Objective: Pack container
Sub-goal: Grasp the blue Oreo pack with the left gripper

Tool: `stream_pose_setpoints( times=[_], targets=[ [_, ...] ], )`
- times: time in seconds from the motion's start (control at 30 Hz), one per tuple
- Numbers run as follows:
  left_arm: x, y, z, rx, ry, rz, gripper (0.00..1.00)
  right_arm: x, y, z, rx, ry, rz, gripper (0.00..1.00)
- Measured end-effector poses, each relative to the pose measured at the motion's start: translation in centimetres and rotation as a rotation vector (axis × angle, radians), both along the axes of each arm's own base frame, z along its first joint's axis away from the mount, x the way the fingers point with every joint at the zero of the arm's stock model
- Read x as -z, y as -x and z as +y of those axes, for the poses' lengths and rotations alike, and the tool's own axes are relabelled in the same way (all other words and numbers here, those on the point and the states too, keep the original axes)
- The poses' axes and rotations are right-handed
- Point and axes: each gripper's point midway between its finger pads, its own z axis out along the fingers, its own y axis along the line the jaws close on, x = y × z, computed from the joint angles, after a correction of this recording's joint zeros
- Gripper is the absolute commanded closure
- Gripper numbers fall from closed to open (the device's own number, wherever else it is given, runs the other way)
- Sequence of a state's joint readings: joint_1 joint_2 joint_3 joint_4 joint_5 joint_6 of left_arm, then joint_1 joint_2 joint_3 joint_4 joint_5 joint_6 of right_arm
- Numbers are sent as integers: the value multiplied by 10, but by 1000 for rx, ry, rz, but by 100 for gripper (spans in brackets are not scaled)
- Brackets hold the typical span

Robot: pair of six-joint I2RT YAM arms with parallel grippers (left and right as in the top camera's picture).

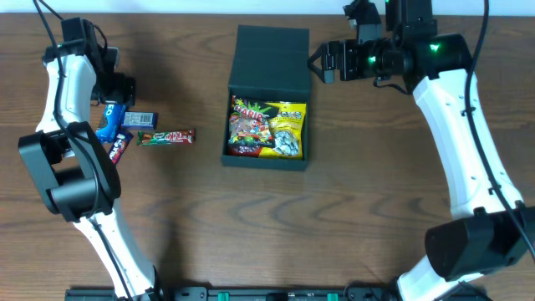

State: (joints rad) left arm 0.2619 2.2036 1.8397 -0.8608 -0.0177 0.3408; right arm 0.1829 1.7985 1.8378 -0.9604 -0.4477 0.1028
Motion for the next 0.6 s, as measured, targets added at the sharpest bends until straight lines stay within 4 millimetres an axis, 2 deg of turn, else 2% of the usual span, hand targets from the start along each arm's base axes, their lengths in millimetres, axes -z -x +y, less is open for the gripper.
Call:
stream_pose_setpoints(
  times=[0.27,0.5,0.53,0.6],
  targets=[
    [12,0,-3,12,13,4,5,0,0,0,17,-12,10,2],
    [44,4,-4,17,30,66,0,0,0,0,28,-19,19,2],
    [48,4,-4,17,32,72,7,0,0,0,30,-21,20,2],
    [51,4,-4,19,31,72,11,0,0,0,32,-22,22,2]
  ],
)
